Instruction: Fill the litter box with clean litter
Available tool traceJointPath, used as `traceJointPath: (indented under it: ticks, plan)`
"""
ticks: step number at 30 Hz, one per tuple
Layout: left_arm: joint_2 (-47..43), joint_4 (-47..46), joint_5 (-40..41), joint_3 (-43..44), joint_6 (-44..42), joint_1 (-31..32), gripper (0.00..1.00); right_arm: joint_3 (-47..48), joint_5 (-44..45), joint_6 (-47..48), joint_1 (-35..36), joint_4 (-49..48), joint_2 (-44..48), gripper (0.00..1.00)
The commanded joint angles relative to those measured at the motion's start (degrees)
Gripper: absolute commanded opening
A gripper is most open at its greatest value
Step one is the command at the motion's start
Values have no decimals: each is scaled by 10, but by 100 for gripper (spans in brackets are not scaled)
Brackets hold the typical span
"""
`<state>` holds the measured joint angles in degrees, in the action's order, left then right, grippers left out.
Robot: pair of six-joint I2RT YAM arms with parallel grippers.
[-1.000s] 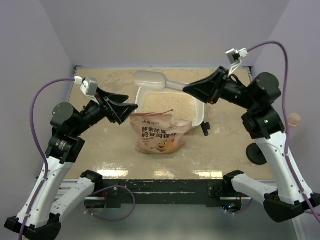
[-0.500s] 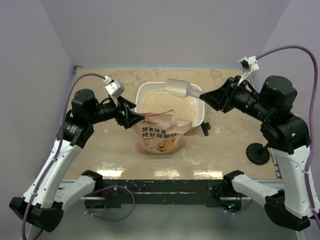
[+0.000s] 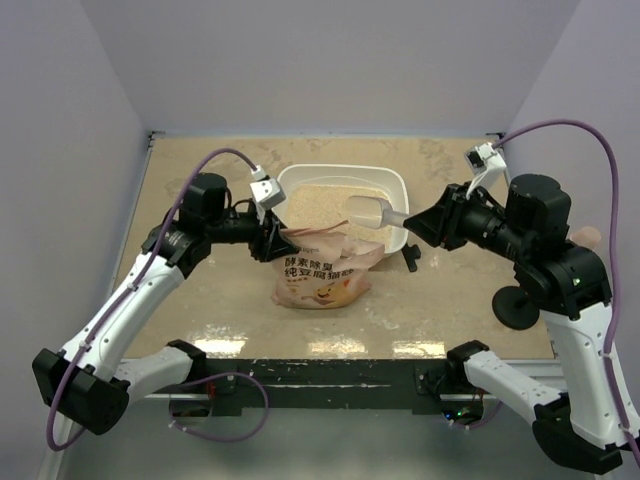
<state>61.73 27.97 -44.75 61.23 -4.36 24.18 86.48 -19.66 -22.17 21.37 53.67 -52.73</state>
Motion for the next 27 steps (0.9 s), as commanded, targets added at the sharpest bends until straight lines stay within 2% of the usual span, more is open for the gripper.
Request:
traceJointPath:
  ticks: [1,2,4,7,15,27]
  plan:
    - [11,12,-30,6,-48,15,28,18,55,8,1,24,9,0]
    - [13,15,-31,6,-55,17,21,20,61,8,0,31,8,0]
    - [8,20,-20,5,-60,20,0,23,78,7,0,47,9,0]
    - [0,31,10,0,-75,32,0,19,77,8,0,65,12,0]
    - [-40,39,74,-11,-108,73,0,27,4,7,1,106,8,0]
    - [-216,-97,128,-145,-116,84,0,21,-76,12,0,140,-16,0]
